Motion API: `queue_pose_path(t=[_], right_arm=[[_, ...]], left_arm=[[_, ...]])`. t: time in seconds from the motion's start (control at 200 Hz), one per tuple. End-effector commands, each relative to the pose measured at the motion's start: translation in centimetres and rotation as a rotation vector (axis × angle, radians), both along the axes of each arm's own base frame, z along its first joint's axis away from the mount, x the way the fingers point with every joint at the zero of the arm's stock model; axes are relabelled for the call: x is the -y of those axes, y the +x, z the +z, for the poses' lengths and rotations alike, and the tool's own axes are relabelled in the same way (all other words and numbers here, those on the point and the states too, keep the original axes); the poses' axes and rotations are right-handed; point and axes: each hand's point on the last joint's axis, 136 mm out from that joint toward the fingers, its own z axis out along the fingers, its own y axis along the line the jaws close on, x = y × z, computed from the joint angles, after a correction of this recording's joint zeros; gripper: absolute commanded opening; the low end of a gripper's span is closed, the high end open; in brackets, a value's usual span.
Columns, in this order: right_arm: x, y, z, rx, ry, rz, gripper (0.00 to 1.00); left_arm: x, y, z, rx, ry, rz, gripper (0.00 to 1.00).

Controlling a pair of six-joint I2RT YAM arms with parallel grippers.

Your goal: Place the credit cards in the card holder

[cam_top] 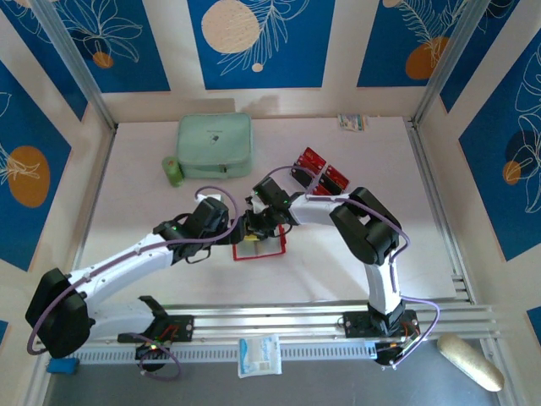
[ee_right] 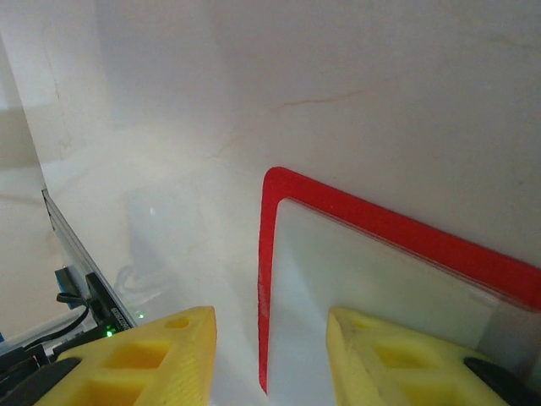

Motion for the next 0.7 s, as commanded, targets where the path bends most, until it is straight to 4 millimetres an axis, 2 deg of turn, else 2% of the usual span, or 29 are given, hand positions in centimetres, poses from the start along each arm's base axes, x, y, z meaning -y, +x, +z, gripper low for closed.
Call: queue_pose_path(t=[0.0,0.405,0.57,0.695], right_arm=[[0.0,-0.3,0.6,-0.018,0.008,0.002,0.41],[1.4,1.9,5.9,0.044,0.115,-0.053,0.41],[2.9,2.8,6.9,0.063,0.125,-0.088,0.41],[3.8,2.9,6.5,0.058,0.115,-0.104,0.41]], left_arm=[[-0.6,0.0,-0.6,-0.002,0.015,0.013,0.95],[-0.1,0.5,-0.9,-0.01,0.022,0.002,0.96],[0.9,1.0,-0.8,-0.018,0.005,-0.023,0.97],[1.7,1.5,-0.7,-0.019,-0.001,-0.036,0.97]])
